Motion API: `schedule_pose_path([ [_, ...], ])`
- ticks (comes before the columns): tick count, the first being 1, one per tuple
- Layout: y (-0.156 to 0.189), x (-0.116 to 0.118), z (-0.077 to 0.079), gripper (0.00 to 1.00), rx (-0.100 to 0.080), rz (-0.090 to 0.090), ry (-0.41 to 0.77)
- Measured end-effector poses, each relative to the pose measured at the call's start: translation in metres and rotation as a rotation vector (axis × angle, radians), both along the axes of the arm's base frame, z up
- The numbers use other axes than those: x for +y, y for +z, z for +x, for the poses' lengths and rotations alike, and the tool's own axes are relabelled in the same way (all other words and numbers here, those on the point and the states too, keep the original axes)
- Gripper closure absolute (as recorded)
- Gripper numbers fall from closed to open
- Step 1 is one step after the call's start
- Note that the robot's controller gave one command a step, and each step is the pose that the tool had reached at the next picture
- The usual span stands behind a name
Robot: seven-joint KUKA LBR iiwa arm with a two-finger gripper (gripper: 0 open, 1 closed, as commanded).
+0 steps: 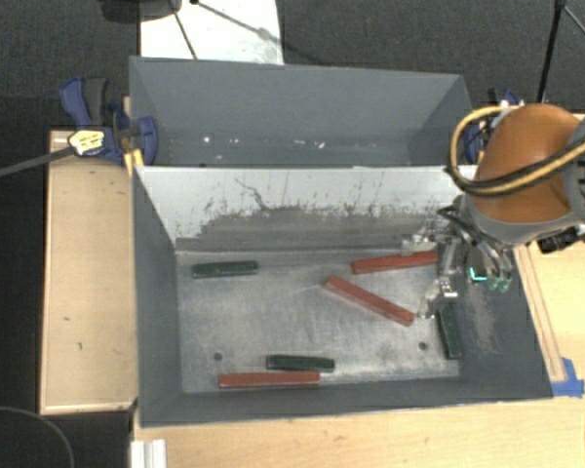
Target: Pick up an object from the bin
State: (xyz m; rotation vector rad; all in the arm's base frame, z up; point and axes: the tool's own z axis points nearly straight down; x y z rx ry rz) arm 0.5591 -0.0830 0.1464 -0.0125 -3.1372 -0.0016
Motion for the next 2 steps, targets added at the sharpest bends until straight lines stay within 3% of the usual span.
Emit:
schedule_pose_path([
  [1,0.004,0.0,0.002,0.0,-0.007,-0.001,0.002],
  [2,-0.071,0.036,-0.022,1.0,-0.016,-0.001,-0.071],
])
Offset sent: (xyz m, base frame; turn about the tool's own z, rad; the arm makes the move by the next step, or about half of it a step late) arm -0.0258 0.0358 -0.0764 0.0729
